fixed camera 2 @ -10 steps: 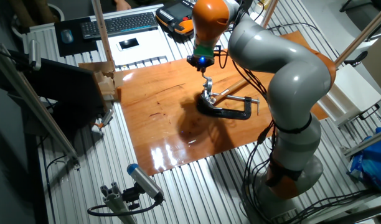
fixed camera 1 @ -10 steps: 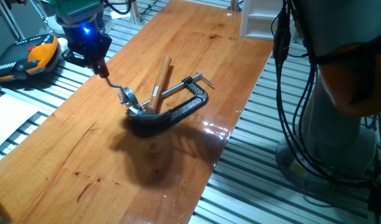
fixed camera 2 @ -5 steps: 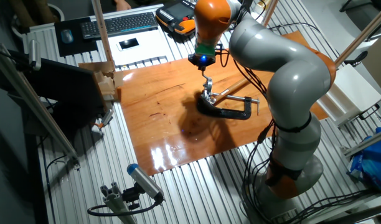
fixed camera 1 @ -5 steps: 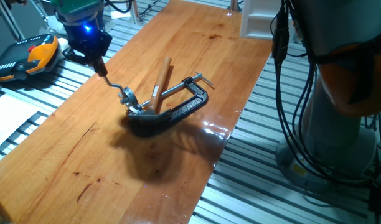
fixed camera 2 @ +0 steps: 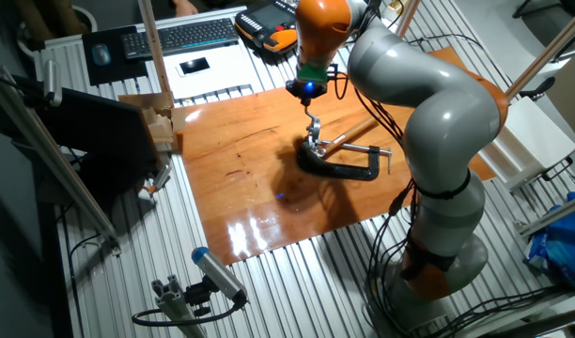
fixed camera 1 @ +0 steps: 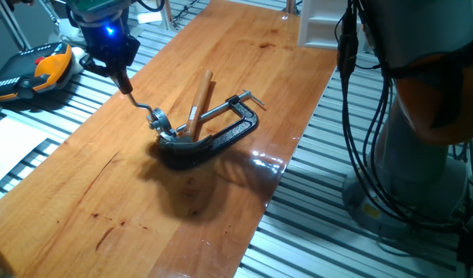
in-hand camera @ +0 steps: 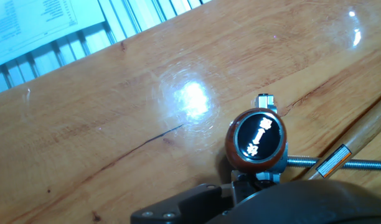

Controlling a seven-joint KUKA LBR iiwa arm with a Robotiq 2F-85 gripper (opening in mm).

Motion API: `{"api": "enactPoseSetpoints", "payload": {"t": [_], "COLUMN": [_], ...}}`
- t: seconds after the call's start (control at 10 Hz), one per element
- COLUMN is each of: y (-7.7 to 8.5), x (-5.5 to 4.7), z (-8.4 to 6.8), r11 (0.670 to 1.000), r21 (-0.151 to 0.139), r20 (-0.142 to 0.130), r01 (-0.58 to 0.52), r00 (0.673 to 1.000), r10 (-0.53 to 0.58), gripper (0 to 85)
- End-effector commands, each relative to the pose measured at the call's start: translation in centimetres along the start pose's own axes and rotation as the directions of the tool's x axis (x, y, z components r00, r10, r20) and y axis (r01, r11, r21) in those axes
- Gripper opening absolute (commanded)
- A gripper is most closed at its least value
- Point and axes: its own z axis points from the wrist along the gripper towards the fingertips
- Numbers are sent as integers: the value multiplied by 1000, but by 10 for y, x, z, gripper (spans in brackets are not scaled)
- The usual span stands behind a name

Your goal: Push down the lever

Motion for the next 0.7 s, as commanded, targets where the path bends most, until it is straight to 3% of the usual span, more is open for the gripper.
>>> {"api": "enactPoseSetpoints", "payload": {"t": [0.0,0.6], "y": [0,-2], "x": [0,-1], "z": [0,2], "r11": [1000,1000], "r21": [0,0], "r20": [0,0], "r01": [0,-1], "r00": [1000,1000], "r10": [0,1], "gripper": [0,0]}}
